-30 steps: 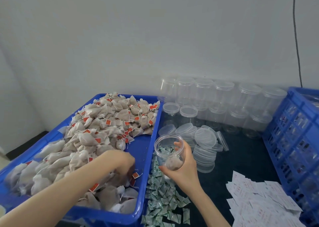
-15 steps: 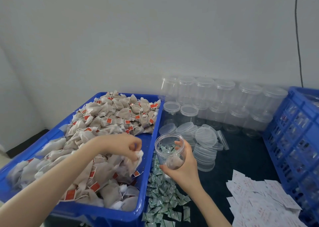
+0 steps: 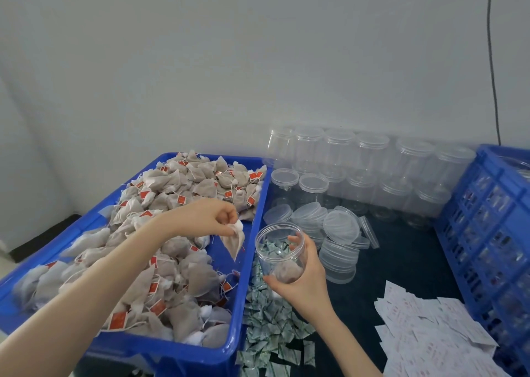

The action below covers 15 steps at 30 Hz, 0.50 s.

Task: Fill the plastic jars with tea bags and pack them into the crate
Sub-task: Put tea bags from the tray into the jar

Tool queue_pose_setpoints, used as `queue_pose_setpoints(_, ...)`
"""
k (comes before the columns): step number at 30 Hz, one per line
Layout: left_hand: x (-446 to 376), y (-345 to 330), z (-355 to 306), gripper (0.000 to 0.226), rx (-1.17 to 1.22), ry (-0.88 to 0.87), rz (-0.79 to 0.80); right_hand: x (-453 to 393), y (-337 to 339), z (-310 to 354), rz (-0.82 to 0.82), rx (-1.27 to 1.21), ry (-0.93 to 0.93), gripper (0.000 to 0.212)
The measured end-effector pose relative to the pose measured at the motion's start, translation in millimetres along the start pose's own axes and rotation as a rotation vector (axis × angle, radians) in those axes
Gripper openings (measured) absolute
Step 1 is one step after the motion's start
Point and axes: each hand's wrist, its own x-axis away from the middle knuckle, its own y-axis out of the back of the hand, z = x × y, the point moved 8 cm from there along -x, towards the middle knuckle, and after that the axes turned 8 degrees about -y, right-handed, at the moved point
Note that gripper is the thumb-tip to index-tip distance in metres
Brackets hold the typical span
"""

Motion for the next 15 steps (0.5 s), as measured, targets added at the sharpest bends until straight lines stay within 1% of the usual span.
queue_pose_setpoints(4,0,27,-16,0.008,0.138,-0.051,-0.21,1,-3,0,0.013,0.003,-0.006,0.096)
queue_pose_setpoints(9,3,62,-53,0.011,0.243,-0.138,-0.425,2,-7,2,0.016,0.002,0.011,0.096)
queue_pose_setpoints(12,2,69,-70,0.014,0.309,-0.165,-0.473,3,-8,3,0.004,-0.002,0.017,0.099)
queue_pose_setpoints(15,-7,51,-84,0.017,0.258,-0.193,-0.393,2,-7,2,-0.006,-0.009,0.018,0.1)
